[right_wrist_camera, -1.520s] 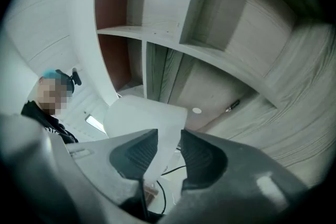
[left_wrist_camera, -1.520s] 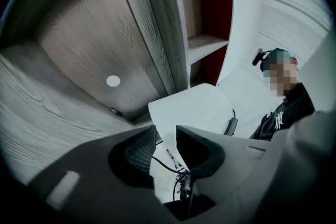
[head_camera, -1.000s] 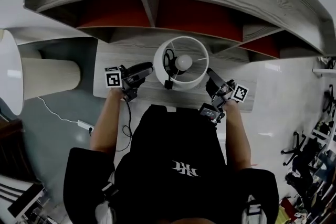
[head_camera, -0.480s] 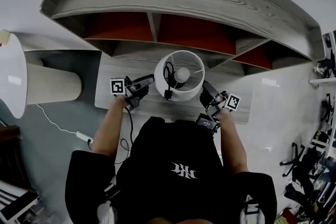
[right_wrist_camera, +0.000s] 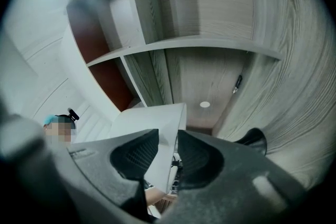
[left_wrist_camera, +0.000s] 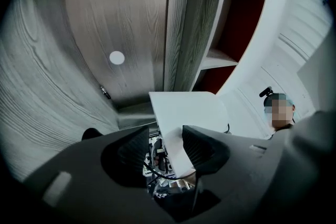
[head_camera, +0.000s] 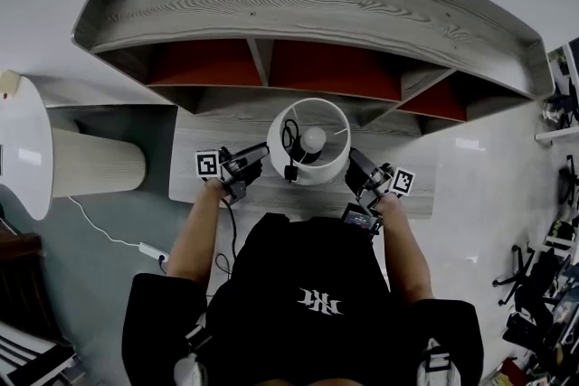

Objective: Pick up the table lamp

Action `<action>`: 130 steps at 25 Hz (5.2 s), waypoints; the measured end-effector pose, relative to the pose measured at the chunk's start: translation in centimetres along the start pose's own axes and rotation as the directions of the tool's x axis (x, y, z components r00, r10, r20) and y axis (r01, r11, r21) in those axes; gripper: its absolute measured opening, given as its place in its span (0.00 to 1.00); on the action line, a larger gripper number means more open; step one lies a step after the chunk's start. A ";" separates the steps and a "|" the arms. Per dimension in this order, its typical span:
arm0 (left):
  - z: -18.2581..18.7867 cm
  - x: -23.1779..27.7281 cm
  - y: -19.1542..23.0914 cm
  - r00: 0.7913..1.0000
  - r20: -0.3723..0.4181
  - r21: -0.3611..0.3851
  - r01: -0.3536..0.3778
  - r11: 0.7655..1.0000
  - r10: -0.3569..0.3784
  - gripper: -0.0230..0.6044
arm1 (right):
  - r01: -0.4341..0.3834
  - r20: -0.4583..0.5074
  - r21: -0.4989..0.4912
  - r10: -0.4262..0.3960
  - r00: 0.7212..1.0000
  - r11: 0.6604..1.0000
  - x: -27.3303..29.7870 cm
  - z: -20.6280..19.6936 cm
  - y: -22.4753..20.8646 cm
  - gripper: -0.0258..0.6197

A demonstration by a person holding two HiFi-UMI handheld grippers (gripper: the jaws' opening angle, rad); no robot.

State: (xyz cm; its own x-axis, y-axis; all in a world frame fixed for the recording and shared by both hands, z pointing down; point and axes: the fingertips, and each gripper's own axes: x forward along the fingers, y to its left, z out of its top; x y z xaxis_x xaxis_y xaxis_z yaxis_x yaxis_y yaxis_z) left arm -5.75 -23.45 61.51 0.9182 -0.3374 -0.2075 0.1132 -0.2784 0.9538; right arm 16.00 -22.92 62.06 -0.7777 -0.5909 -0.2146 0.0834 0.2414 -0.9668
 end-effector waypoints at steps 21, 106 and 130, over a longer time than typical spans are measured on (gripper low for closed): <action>-0.3 0.1 -0.4 0.998 -0.051 0.014 -0.039 0.999 0.039 0.23 | 0.053 -0.015 -0.068 -0.054 0.998 0.996 -0.4 -0.4 0.1 0.22; 1.6 6.2 -23.9 0.993 -0.114 0.331 0.002 0.944 0.038 0.25 | -0.031 0.024 -0.357 0.042 0.999 0.934 1.2 1.2 25.8 0.21; 1.0 6.2 -23.0 0.990 -0.133 0.299 -0.003 0.954 0.044 0.25 | -0.007 0.059 -0.356 0.030 0.998 0.934 0.8 1.4 25.4 0.21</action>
State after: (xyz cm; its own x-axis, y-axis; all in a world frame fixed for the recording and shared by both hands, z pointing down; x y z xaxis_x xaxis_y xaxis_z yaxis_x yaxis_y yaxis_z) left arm -3.04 -20.00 38.05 0.9646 -0.2269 -0.1344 -0.0076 -0.5335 0.8458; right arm 18.42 -18.32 37.17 -0.7364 -0.6280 -0.2515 -0.1385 0.5038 -0.8526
